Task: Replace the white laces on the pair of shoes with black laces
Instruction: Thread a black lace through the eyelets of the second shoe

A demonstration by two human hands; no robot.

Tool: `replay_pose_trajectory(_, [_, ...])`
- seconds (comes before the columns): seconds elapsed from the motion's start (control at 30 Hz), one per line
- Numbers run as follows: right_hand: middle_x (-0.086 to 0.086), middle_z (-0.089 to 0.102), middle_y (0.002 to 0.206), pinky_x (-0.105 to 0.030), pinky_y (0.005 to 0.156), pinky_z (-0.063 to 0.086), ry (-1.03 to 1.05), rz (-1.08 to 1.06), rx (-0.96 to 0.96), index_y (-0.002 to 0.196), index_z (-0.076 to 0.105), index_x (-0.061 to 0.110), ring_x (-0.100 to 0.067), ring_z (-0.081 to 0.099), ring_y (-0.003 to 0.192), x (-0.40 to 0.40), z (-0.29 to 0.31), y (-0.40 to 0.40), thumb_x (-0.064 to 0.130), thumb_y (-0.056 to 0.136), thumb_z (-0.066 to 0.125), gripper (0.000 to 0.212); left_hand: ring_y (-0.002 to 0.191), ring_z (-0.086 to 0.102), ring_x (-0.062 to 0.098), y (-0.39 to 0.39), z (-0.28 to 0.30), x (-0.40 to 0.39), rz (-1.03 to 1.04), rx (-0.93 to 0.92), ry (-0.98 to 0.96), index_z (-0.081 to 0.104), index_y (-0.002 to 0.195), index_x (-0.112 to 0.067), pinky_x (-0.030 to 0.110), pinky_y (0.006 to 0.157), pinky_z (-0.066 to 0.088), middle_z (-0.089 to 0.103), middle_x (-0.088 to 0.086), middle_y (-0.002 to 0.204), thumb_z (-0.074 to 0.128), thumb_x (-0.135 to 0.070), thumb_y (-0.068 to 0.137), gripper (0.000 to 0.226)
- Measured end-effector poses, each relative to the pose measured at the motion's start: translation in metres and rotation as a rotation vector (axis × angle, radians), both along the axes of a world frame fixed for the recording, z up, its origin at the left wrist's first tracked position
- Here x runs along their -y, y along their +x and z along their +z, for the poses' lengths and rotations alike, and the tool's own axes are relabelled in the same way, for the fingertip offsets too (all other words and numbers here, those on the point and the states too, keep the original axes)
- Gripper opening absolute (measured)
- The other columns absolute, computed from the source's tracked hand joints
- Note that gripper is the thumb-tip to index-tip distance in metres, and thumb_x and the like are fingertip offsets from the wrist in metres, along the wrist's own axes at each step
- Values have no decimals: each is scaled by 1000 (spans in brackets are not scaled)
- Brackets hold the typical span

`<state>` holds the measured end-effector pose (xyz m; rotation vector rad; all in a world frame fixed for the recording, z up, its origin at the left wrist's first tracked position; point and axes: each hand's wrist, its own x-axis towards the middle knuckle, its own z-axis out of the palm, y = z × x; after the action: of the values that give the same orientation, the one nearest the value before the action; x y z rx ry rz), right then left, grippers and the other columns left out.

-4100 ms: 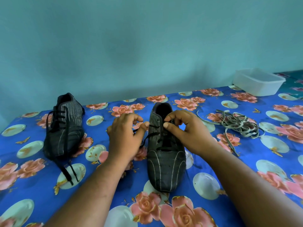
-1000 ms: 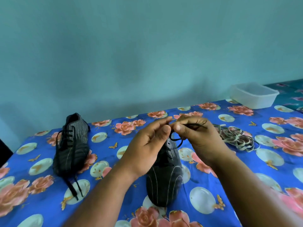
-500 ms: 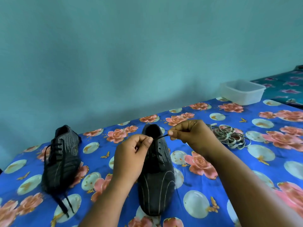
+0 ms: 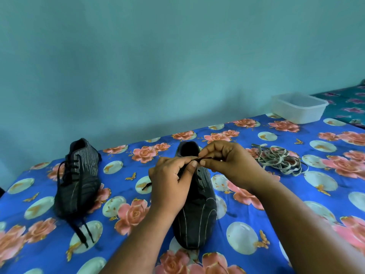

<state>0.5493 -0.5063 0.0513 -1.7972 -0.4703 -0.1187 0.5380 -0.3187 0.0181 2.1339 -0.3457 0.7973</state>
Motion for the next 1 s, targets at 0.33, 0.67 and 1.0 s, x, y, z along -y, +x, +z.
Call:
replay_pose_trajectory(0.33, [3,77,80,-7,65,44,-19,-82,66,87,79,12,5,61,66,-3,-4,3,8,83,82,7,100,57,8,5,0,0,1,1,13,76,101,-43,46,87,40,71,-25,93,55,-60,88,29])
replay_pose_trajectory(0.67, [10,77,86,-14,71,48,-87,-105,89,93,80,21,-7,66,78,-1,-11,8,16,86,80,9,101,56,7,6,2,2,46,0,26,76,99,-43,37,86,34,70,-27,92,57,-60,86,29])
replay_pose_trajectory(1.0, [16,72,83,-14,63,44,-125,-182,135,94,79,27,-14,59,72,-4,-18,12,22,86,81,10,101,53,11,8,-2,2,112,12,121,75,93,-40,34,78,26,64,-19,94,64,-51,87,17])
